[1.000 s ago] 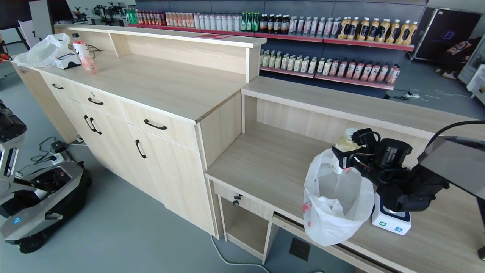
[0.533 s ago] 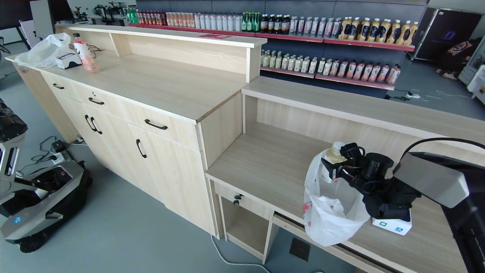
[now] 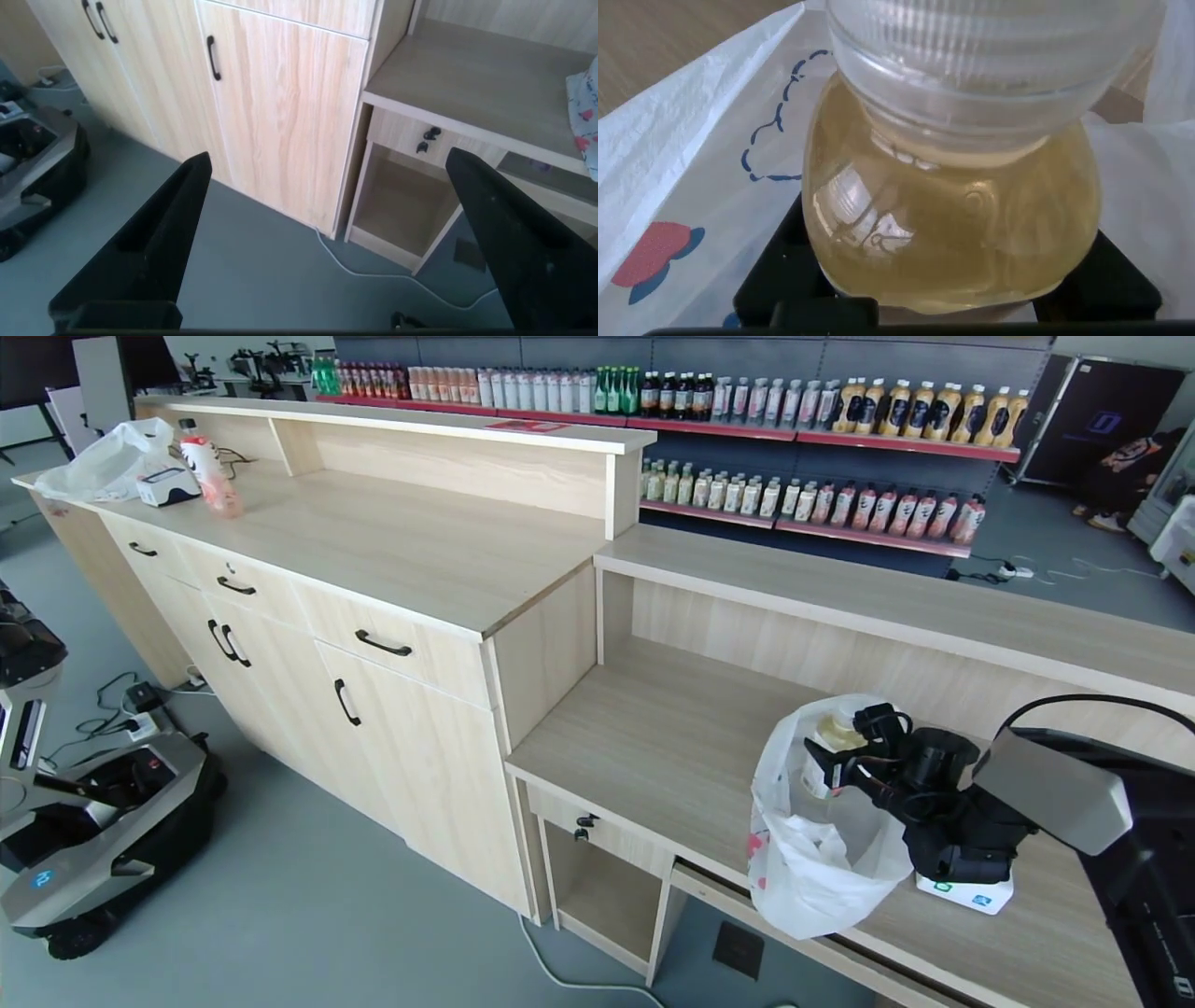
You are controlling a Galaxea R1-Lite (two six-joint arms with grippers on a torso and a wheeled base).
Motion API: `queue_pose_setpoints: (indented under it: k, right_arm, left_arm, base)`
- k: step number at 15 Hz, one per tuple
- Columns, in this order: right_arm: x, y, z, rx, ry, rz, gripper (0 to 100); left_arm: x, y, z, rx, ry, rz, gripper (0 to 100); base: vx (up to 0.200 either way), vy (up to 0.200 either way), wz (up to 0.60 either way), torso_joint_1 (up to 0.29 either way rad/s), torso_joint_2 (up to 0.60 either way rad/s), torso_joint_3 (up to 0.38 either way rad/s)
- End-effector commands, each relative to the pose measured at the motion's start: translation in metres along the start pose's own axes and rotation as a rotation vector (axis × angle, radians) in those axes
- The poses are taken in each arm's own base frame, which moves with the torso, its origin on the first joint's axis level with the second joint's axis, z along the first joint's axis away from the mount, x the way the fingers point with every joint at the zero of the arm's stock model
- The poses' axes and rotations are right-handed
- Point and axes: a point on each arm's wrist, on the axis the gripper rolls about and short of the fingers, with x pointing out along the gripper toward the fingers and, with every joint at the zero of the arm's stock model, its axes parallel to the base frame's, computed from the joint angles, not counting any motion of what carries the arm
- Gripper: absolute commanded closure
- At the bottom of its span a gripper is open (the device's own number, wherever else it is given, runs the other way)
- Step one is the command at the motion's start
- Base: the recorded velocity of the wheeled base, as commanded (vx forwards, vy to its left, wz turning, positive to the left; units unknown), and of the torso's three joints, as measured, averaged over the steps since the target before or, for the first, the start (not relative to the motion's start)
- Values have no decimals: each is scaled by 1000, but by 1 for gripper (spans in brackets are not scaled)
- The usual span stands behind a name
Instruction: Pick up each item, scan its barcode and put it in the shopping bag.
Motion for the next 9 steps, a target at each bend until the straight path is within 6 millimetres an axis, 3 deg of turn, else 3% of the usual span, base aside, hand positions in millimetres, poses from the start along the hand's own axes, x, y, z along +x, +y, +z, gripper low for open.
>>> queue_pose_setpoints:
  k: [1,3,4,7,9]
  right_arm:
    - [0,1,-7,2,17,2,100]
    - [-1,2,-9,-1,22,33,100]
    - [-2,2,-9,-2,24,35,0]
    - [-2,-1,14,-11,-12,28,0]
    - [-15,-14,62,-19,-32,9,0]
  left_arm:
    - [0,0,0,0,0,0,0]
    - [0,0,0,0,0,0,0]
    - [0,0,0,0,0,0,0]
    - [0,0,0,0,0,0,0]
    - [0,0,0,0,0,0,0]
  base:
    - [0,0,0,0,0,0]
    - [0,0,0,0,0,0]
    - [0,0,0,0,0,0]
    - [0,0,0,0,0,0]
    - [0,0,0,0,0,0]
